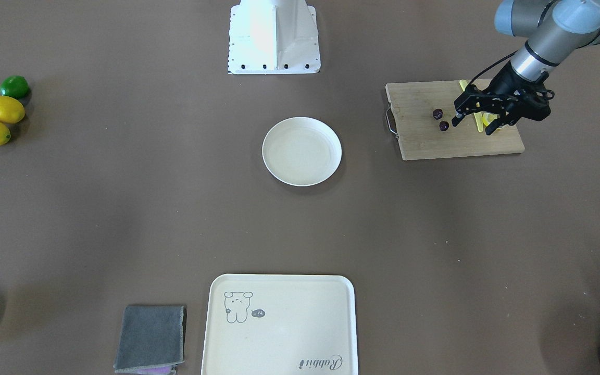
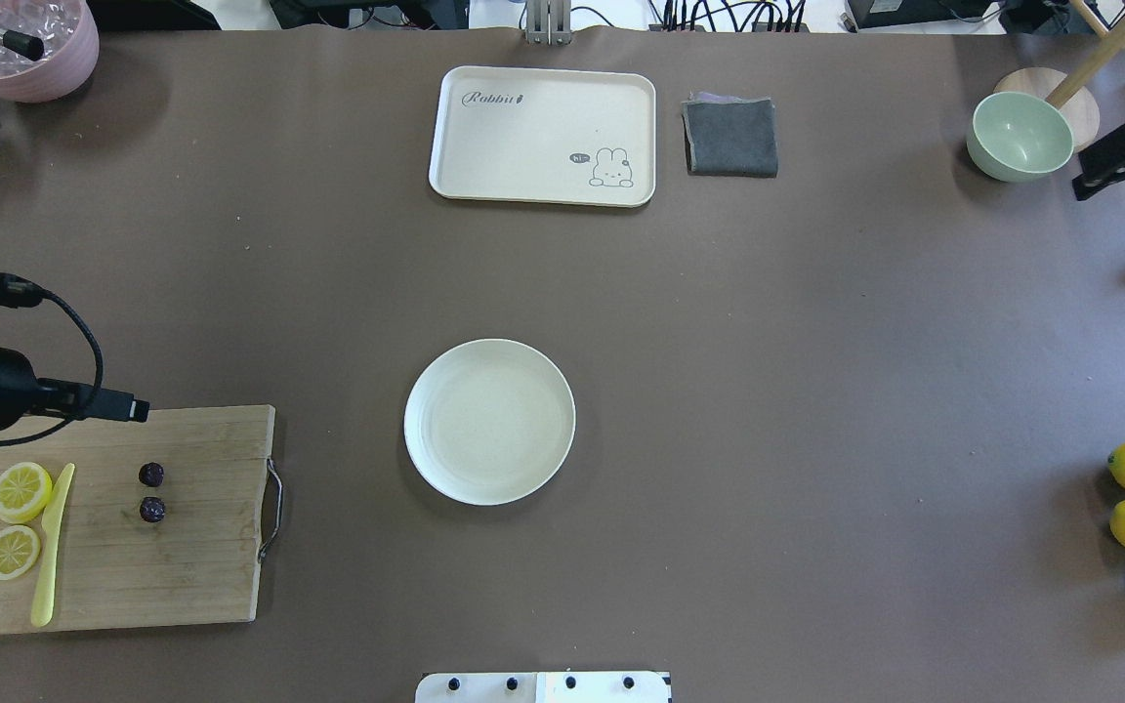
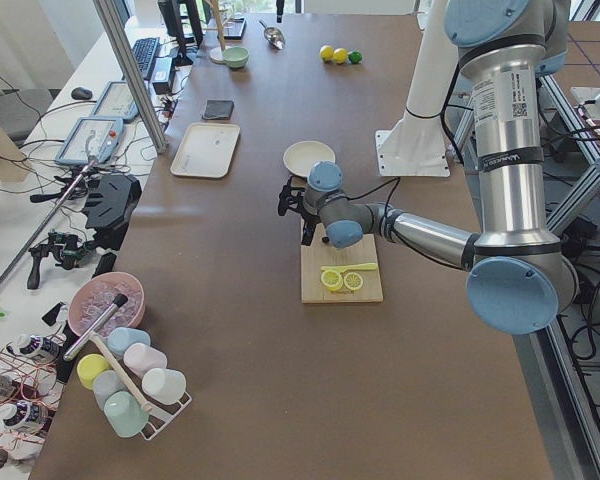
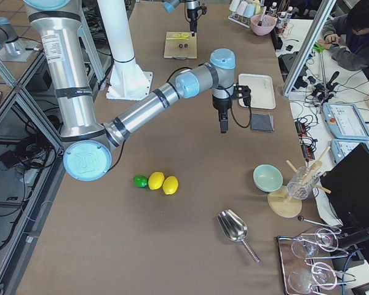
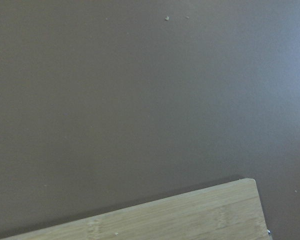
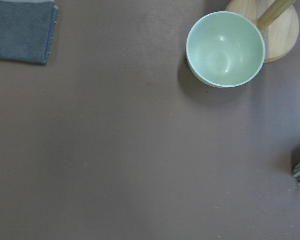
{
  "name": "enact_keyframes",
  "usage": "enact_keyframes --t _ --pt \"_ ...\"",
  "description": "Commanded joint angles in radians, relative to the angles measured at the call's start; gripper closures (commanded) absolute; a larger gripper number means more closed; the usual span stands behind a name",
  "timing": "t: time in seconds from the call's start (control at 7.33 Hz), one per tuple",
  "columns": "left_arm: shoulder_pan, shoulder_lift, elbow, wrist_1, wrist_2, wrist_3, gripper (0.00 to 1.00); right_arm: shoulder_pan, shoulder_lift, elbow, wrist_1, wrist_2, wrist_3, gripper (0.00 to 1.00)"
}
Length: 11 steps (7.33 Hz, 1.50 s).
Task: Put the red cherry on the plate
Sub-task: 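Release the plate and withdraw the right arm while the left arm reaches out, then lower the left gripper onto the dark cherries on the cutting board and grasp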
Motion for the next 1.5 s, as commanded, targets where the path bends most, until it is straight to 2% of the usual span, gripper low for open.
enact_keyframes --t 0.0,0.14,0.27,0.41,0.82,0.95,1.23,1.36 --pt "0.122 0.002 0.003 -0.004 0.093 -0.012 0.19 0.118 -0.073 -0.01 -0.064 0.002 -0.281 0.0" --pt "0.155 0.002 0.015 -0.002 0.119 -0.014 0.31 0.135 -0.091 -0.01 -0.063 0.001 -0.313 0.0" --pt "0.164 0.005 0.02 -0.001 0.127 -0.014 0.38 0.138 -0.105 -0.008 -0.057 -0.001 -0.32 0.0" --pt "0.166 0.008 0.024 -0.001 0.127 -0.012 0.42 0.138 -0.108 -0.008 -0.057 0.001 -0.32 0.0" --pt "0.166 0.021 0.023 -0.001 0.127 -0.012 0.44 0.14 -0.114 -0.008 -0.054 0.001 -0.32 0.0" --pt "0.166 0.021 0.025 -0.001 0.127 -0.012 0.58 0.138 -0.114 -0.01 -0.054 -0.001 -0.32 0.0" --pt "0.166 0.019 0.02 -0.001 0.127 -0.012 1.0 0.14 -0.114 -0.008 -0.054 -0.001 -0.32 0.0" --pt "0.161 0.019 0.014 -0.002 0.127 -0.012 1.0 0.14 -0.114 -0.008 -0.054 0.001 -0.32 0.0"
